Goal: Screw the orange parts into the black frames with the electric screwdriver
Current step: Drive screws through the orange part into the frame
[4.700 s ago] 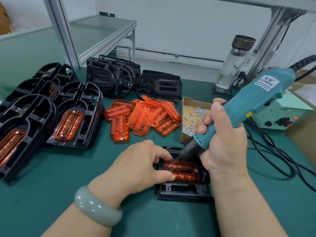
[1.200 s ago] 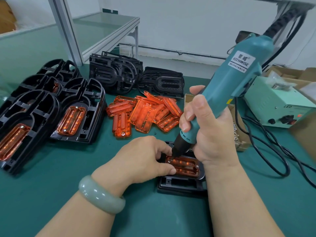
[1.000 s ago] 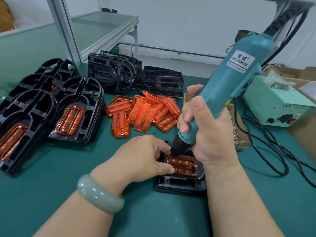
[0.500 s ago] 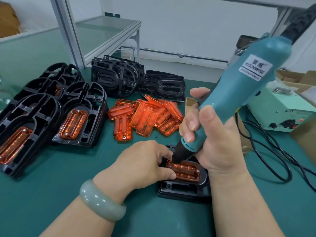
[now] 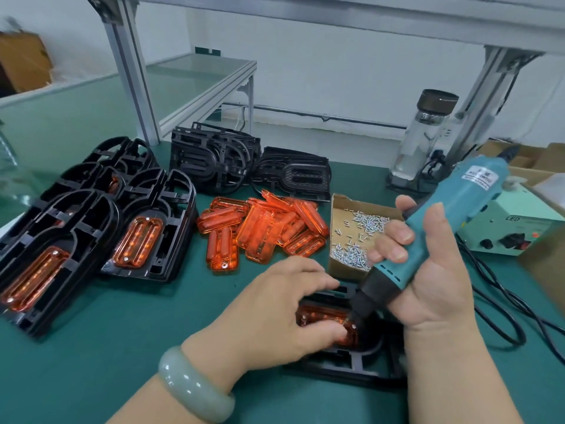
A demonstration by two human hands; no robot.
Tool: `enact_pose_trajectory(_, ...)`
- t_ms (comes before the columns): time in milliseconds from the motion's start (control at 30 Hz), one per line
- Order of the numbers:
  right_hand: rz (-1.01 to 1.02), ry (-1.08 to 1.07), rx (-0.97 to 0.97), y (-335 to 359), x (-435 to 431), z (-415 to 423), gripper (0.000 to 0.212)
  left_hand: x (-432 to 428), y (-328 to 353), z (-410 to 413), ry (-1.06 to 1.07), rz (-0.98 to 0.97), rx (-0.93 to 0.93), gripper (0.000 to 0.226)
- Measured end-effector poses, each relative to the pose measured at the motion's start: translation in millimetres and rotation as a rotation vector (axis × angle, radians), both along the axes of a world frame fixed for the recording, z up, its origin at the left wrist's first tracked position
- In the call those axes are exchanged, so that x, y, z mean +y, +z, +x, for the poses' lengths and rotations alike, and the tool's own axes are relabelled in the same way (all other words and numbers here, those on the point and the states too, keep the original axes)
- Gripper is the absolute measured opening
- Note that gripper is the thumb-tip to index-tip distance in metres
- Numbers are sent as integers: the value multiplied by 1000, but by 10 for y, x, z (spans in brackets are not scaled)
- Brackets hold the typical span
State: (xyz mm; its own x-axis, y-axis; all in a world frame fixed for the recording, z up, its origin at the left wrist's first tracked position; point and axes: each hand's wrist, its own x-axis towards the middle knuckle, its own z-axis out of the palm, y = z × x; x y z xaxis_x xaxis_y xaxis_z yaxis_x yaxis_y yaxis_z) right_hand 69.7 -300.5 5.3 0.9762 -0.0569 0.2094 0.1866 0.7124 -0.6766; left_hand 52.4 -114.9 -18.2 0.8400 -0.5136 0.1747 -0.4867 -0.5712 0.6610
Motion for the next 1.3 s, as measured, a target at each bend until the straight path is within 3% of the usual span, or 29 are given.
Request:
enact_pose_trajectory(233, 109, 35, 50, -33, -76, 7, 29, -102, -68, -53, -137, 258, -33, 101)
enact_pose_trajectory(300, 108, 63, 39, -29, -73, 5, 31, -97, -69, -65, -130, 273, -66, 99)
enact_pose_trajectory(400, 155, 168, -8, -38, -94, 5, 49, -61, -33, -96, -75, 217, -73, 91)
enact_pose_trajectory(500, 413, 445, -49, -99, -112, 45, 37, 58, 19, -111, 51, 188, -130, 89)
enact_pose_trajectory(833, 417, 586, -14, -179, -78, 100, 61, 768, 230, -265, 782, -95, -222, 85)
enact_pose_trajectory(967, 402, 634, -27, -170, -35, 116, 62, 924, 215, -312, 1051, -93, -264, 82)
enact_pose_trajectory(1300, 423, 729, -18, -206, 63, 102, 60, 982, -31, -149, 1246, 22, -62, 84)
